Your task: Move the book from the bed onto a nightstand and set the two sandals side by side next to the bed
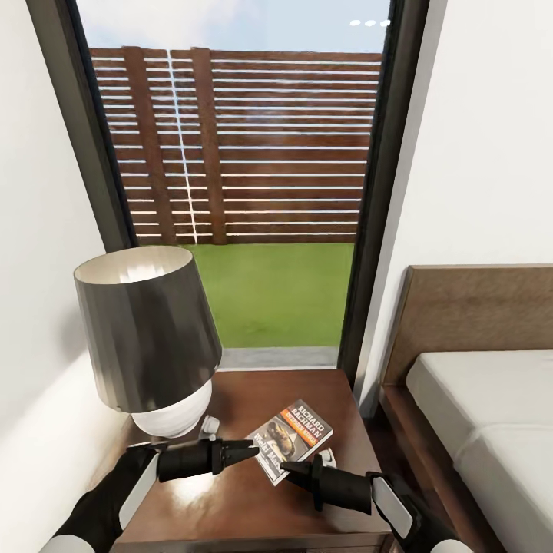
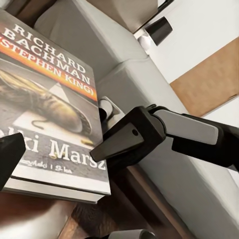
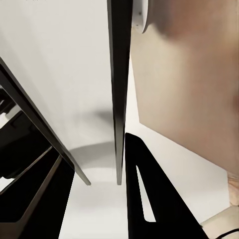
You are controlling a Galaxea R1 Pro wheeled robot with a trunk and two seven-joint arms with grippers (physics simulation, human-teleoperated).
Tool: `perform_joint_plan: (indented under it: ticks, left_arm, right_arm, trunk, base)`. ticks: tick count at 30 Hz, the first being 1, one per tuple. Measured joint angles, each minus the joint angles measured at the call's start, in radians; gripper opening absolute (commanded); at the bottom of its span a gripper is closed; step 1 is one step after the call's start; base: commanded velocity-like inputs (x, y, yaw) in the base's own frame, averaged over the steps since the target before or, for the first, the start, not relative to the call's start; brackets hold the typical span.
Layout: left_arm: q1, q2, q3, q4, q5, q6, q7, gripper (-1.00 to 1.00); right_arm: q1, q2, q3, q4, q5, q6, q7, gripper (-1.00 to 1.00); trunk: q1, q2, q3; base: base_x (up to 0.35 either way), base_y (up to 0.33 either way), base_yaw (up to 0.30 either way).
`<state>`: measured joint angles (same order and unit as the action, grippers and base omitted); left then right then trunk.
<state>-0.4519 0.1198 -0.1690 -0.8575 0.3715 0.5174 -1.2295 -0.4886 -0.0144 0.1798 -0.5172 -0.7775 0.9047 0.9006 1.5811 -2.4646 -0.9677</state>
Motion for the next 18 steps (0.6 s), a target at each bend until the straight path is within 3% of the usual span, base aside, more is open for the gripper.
perform_joint_plan:
  ticks: [18]
  left_arm:
    - [0.0,-0.004,0.001,0.0,0.0,0.0,0.0,1.0]
  right_arm:
    - [0.0,-0.001,-0.002,0.002,-0.001,0.0,0.001,-1.0]
  trunk:
    - [0.012,-0.021,-0.009]
  base:
    - [0.0,0.0,0.0]
